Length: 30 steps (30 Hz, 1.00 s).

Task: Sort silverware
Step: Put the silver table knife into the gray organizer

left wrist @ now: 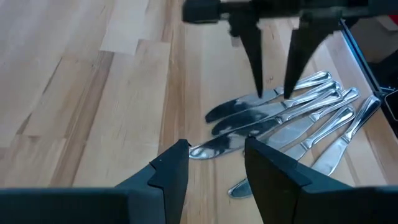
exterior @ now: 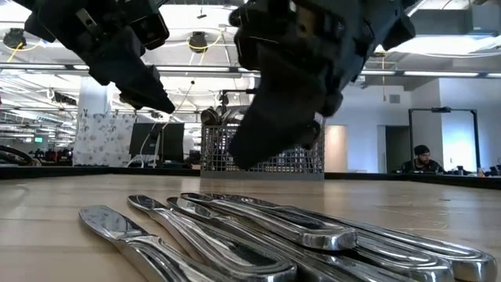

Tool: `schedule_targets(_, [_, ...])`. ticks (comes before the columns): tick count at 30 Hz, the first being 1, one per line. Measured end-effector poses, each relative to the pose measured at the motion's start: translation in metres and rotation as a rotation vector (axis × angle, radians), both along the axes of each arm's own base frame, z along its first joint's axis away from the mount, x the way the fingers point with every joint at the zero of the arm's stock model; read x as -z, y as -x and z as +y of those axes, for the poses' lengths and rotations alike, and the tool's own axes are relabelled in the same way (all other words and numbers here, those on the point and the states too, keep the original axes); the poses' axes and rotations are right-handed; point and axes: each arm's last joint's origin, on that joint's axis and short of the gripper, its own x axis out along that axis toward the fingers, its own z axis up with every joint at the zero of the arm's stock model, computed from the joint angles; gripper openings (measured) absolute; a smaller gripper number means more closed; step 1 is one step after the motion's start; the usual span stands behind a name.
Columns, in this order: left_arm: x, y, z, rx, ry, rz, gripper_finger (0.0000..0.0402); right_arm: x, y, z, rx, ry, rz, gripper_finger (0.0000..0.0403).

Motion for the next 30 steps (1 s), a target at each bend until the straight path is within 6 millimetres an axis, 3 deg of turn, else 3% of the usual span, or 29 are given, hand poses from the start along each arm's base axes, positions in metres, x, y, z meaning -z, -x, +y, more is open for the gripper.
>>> schedule_targets(4, [0.001, 0.000, 0.000, -0.003, 0.002, 0.008, 0.0137, 0.014, 0.005, 0.004, -0.068, 0.083, 0.050, 0.0096])
schedule_targets(12, [0.001, 0.001, 0.000, -0.012, -0.001, 0.013, 0.0137, 0.016, 0.009, -0.001, -0.087, 0.210, 0.095, 0.0064])
schedule_targets(22, [0.000, 0.000, 0.001, -0.023, -0.010, -0.005, 0.0137, 0.025, 0.019, -0.028, -0.031, 0.339, 0.259, 0.0058])
schedule_targets(27, [-0.001, -0.001, 0.002, -0.030, -0.074, -0.019, 0.0137, 0.004, 0.025, -0.045, 0.005, 0.336, 0.273, 0.0058])
schedule_targets(30, [-0.004, -0.003, 0.002, 0.000, -0.124, -0.060, 0.0137, -0.027, 0.032, -0.055, 0.085, 0.280, 0.239, 0.0058])
